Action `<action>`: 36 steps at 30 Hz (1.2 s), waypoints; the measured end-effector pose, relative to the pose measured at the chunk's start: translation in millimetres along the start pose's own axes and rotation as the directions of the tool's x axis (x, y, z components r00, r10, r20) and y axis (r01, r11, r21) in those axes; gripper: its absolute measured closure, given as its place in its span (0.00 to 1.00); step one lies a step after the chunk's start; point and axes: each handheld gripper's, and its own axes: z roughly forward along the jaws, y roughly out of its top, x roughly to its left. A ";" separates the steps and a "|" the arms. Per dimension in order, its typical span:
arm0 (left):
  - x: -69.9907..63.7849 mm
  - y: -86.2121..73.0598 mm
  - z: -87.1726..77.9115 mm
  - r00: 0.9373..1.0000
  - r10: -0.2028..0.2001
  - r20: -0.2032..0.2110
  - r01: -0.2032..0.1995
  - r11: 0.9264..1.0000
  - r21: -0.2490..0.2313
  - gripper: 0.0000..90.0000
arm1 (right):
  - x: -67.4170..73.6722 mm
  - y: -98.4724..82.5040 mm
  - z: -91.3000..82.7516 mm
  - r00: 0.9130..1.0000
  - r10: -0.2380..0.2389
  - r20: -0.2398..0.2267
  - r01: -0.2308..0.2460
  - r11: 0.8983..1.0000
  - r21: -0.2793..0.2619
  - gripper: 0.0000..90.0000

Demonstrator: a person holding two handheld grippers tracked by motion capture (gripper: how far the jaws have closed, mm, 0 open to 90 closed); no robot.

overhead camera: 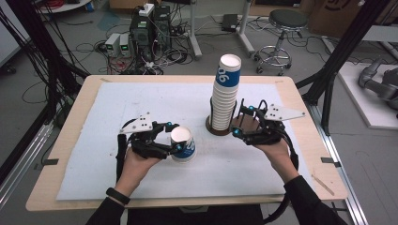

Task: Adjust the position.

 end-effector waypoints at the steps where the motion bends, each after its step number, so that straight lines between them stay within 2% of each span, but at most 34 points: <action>1: 0.0 -0.1 0.1 1.000 0.000 -0.001 0.000 1.000 0.001 0.33 | 1.4 -2.0 -1.0 1.000 0.004 -0.003 -0.004 1.000 -0.001 0.21; 7: 0.7 -0.7 0.8 1.000 0.001 0.003 -0.001 1.000 0.004 0.33 | 10.5 -13.9 -4.8 0.999 -0.012 -0.034 0.011 1.000 -0.013 0.21; 19: 0.2 -1.0 0.5 1.000 0.010 0.001 -0.010 1.000 0.010 0.33 | 27.1 -30.7 -2.0 0.995 -0.043 -0.095 0.044 0.999 0.010 0.21; 36: -1.1 -0.8 2.4 1.000 0.009 0.011 -0.010 1.000 0.009 0.33 | 31.2 -41.0 2.6 0.992 -0.029 -0.120 0.034 0.998 0.046 0.21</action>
